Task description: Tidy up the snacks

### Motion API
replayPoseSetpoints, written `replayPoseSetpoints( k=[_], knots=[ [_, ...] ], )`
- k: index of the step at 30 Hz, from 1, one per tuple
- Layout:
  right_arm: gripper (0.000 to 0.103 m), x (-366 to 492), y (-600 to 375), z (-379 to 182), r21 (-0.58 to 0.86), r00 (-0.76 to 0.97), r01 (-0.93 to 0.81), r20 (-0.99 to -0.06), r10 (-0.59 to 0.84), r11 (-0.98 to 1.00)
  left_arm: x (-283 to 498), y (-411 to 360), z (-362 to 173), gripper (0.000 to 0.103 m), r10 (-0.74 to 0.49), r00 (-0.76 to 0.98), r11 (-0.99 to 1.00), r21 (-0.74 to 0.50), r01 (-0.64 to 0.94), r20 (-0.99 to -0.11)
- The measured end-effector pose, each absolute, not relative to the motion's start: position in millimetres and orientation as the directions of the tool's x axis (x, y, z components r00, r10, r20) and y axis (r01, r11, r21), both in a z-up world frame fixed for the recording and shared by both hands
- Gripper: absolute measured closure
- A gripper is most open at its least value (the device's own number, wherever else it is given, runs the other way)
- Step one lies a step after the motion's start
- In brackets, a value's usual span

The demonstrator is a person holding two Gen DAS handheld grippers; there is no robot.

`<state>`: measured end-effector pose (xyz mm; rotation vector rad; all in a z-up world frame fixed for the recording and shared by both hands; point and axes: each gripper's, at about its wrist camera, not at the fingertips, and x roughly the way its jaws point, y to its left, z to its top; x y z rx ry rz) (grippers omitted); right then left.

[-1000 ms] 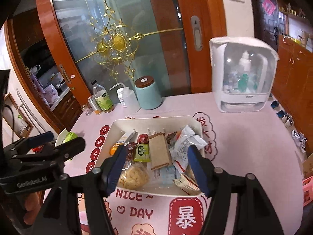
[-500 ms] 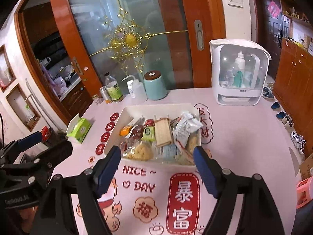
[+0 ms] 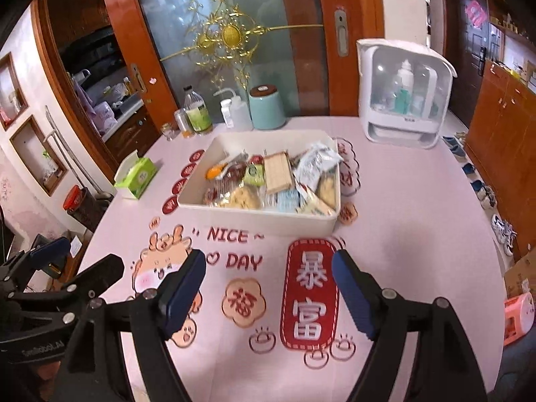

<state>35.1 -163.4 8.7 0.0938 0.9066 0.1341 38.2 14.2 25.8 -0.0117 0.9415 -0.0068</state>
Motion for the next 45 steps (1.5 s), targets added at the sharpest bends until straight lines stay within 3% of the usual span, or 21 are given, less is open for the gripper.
replayPoseSetpoints(
  k=[13, 45],
  knots=[
    [0.024, 1.6, -153.8, 1.9, 0.111, 0.585, 0.027, -0.807, 0.074, 0.993, 24.2, 26.1, 17.9, 0.001, -0.008, 0.561, 1.0, 0.001, 0.017, -0.828],
    [0.024, 3.6, -144.0, 4.2, 0.085, 0.583, 0.035, -0.811, 0.049, 0.996, 36.4, 35.7, 4.9, 0.001, -0.007, 0.51, 1.0, 0.003, 0.018, -0.86]
  ],
)
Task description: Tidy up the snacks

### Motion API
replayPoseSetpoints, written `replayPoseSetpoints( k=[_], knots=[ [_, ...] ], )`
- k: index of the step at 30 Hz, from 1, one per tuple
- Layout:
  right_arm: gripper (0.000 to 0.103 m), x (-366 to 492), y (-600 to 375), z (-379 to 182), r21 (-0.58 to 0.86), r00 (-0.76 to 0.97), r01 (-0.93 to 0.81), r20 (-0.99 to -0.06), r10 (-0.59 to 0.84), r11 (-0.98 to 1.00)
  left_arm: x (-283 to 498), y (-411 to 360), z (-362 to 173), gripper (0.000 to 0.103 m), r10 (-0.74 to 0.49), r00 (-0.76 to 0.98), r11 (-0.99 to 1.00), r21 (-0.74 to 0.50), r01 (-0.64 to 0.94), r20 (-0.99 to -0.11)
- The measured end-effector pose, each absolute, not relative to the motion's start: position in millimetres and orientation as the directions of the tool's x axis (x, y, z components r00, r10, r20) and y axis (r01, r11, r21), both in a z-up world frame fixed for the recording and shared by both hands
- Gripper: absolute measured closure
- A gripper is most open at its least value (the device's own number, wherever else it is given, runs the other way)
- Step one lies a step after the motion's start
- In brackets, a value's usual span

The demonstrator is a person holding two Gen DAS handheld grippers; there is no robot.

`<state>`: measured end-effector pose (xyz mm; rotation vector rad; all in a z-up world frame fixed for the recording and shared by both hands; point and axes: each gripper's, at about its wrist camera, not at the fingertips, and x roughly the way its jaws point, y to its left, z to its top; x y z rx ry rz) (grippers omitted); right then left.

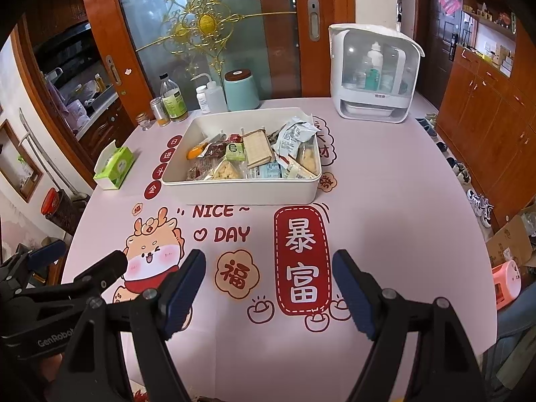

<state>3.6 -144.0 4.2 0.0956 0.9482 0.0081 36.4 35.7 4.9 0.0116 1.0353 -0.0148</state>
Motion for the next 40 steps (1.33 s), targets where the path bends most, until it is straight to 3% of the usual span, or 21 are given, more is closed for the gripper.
replayPoseSetpoints(
  k=[40],
  knots=[
    [0.024, -4.1, -133.7, 2.2, 0.093, 0.582, 0.011, -0.81, 0.069, 0.996, 24.5, 37.8, 0.5, 0.001, 0.02, 0.485, 1.0, 0.02, -0.004, -0.874]
  ],
)
